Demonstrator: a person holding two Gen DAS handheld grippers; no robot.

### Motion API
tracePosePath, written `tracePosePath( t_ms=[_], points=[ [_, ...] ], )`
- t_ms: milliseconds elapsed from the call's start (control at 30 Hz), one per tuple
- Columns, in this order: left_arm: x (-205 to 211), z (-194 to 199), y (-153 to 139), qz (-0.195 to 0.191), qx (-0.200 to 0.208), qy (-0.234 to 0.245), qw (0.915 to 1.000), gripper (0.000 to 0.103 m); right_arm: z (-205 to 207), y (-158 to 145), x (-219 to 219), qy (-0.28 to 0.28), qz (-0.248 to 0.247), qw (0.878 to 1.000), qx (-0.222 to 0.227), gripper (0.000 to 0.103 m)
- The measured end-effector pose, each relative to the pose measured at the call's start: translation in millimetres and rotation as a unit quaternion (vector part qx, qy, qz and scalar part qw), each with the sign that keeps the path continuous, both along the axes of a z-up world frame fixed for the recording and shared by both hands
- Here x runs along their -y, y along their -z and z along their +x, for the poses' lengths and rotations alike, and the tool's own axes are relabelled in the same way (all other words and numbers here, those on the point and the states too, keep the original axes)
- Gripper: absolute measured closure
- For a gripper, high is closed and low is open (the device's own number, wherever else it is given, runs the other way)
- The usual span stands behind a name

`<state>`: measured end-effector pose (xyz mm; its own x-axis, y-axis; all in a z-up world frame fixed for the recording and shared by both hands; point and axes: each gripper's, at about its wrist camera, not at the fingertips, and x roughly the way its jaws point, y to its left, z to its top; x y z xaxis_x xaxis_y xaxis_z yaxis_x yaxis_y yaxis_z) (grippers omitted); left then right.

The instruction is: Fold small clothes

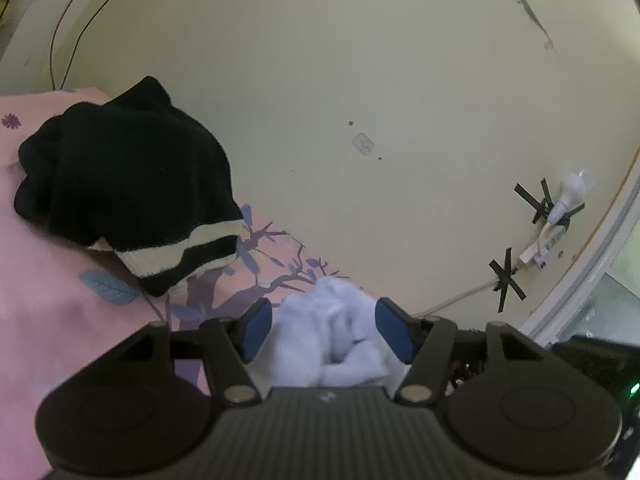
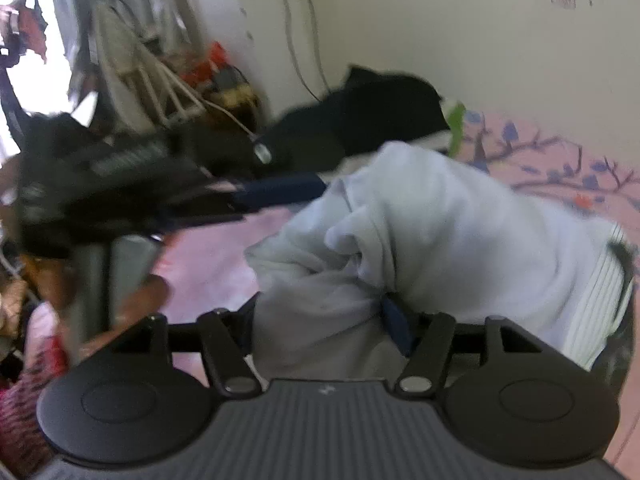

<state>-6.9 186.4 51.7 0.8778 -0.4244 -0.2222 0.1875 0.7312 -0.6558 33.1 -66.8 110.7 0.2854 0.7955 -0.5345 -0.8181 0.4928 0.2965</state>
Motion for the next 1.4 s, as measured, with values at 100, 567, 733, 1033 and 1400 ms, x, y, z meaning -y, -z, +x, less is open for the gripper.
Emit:
tracePosePath(
  t_ms=[100,567,733,1033,1400],
  points=[
    [3,-4,-4,0.002,0.018,0.012,0.9998,0.043,-3,-22,45,0.008,0.043,0.999,0.033,0.048],
    [50,5,-2,0.149,-0.021,0.019,0.9885,0.016,93,7,17,0.104,-0.004,0.994,-0.027,0.074],
    [63,13,5,0.196,-0.049,0.013,0.9793,0.026,105,17,21,0.124,0.0,0.991,-0.041,0.079],
    [49,-10,-6,0.222,-0.027,-0.166,0.9603,0.0,51,6,119,0.205,0.082,0.975,-0.014,0.045],
    [76,11,-18,0.219,-0.119,-0.068,0.966,0.085,41,66,137,0.197,0.128,0.962,-0.14,0.06]
  ],
)
